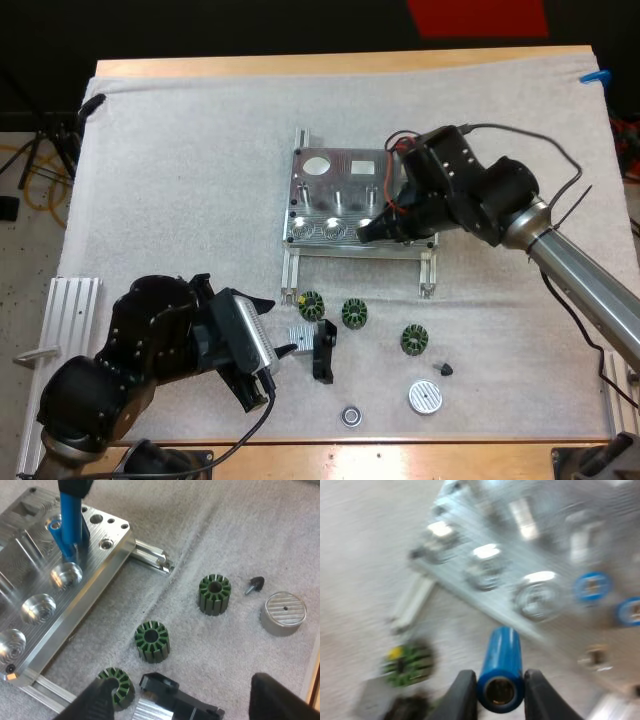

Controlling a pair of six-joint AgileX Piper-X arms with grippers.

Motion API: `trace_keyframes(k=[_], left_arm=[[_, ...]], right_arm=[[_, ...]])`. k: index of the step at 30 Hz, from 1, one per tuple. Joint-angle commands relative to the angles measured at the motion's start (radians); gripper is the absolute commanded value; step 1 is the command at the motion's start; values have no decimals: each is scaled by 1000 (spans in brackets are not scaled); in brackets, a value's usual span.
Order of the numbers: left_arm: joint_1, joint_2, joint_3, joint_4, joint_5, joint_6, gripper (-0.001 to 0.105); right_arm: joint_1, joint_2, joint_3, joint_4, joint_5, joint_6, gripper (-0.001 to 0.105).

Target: Load cells from left to right

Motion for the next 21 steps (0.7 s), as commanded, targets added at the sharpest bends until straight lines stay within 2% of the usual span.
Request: trace_keyframes(k=[1, 5, 21], left_arm=[[-5, -5, -10, 4, -7, -19, 58], [-5, -5, -10, 4, -7, -22, 58], [-5, -5, -10, 4, -5, -29, 58]], right_arm=[[-10, -7, -16, 8, 81, -34, 20], [-32, 0, -16, 7, 174, -69, 20], [-71, 107, -13, 21, 270, -85, 20]])
